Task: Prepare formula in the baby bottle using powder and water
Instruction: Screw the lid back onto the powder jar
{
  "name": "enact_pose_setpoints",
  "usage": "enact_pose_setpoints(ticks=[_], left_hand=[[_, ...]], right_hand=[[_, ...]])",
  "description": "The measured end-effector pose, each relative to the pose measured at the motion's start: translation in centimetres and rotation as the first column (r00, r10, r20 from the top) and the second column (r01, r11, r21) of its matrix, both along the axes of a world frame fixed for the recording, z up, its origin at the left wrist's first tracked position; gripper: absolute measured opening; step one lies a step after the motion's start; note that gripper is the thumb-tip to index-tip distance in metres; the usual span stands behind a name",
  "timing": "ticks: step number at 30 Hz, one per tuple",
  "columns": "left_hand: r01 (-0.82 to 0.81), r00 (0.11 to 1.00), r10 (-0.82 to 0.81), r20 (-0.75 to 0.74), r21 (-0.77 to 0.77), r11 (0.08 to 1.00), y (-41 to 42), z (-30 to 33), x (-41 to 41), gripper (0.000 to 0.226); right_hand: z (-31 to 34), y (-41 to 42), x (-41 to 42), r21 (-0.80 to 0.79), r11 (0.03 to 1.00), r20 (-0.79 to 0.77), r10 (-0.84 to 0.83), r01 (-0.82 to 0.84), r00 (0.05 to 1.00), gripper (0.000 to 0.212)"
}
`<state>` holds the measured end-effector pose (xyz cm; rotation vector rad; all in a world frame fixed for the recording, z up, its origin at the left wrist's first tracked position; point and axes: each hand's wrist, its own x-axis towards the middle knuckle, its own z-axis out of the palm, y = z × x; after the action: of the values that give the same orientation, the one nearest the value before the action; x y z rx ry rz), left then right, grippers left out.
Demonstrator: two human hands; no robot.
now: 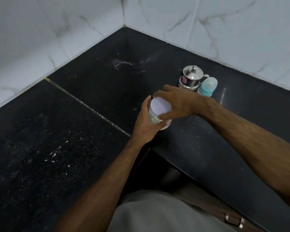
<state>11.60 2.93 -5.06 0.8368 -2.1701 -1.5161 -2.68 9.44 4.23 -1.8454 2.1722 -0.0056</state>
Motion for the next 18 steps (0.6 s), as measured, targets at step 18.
enact_pose_setpoints(ticks=[18], left_hand=[[-0.011, 1.000, 0.011, -0.002, -0.013, 1.000, -0.22, -0.57, -0.07, 0.106]], right_hand=[[-0.18, 0.20, -0.42, 0.004, 1.000, 0.003, 0.020, -0.020, 1.000, 0.082]])
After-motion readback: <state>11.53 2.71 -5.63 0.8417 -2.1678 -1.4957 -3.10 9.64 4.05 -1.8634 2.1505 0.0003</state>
